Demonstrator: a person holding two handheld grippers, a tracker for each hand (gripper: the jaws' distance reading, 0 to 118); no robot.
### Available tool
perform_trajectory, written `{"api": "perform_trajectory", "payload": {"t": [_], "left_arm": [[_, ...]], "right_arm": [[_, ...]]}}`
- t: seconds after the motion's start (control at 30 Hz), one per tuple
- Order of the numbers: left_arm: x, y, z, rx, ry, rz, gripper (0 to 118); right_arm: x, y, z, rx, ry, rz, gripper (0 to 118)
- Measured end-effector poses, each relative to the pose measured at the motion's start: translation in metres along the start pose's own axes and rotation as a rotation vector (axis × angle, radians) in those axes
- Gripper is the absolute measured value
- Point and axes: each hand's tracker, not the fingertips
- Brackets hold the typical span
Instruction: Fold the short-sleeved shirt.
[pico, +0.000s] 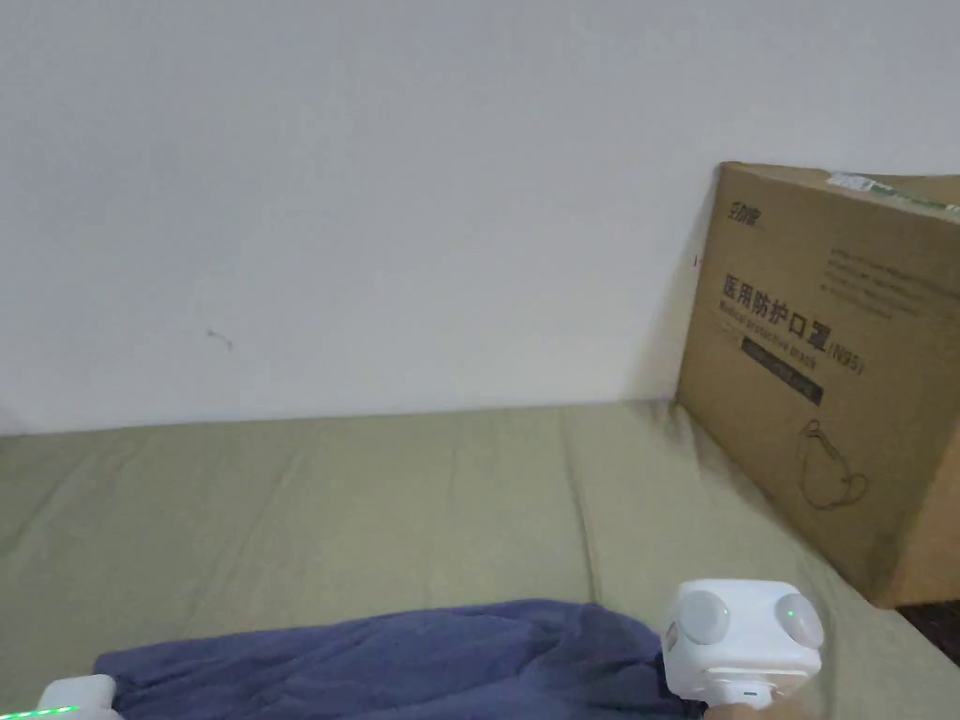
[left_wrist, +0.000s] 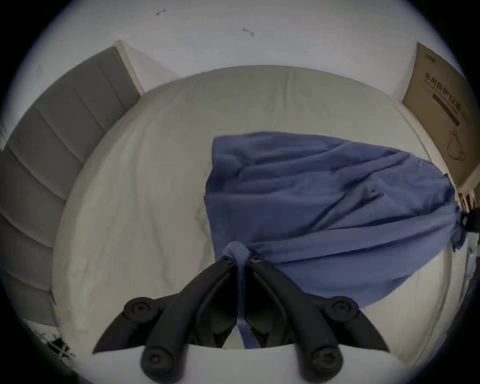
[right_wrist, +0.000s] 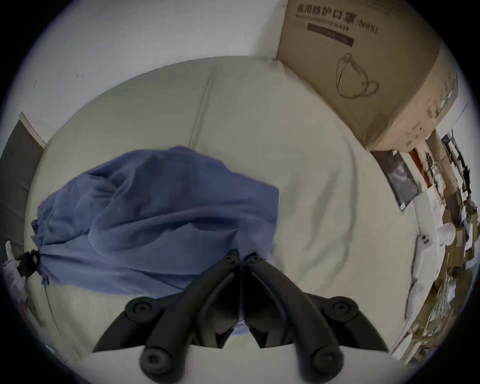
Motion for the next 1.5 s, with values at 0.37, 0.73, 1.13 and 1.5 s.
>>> {"api": "perform_trajectory", "payload": {"t": [0.37, 0.73, 1.13, 1.5], "left_arm": [[-0.027, -0.069, 0.113, 0.118, -0.063, -0.013, 2], [-0.068, -0.254, 0.194, 0.078, -0.001, -0.065, 2], [-0.085, -0.357, 0.250, 0.101, -0.004, -0.099, 2], [-0.095, -0.363, 0.252, 0.105, -0.016, -0.037, 9]], "right_arm": [[0.019, -0.093, 0.087, 0.107, 0.050, 0.044, 0], [0.053, -0.302, 0.158, 0.097, 0.114, 0.109, 0], [0.087, -0.406, 0.181, 0.076, 0.116, 0.115, 0], [0.097, -0.406, 0.192, 0.088, 0.150, 0.130, 0]]}}
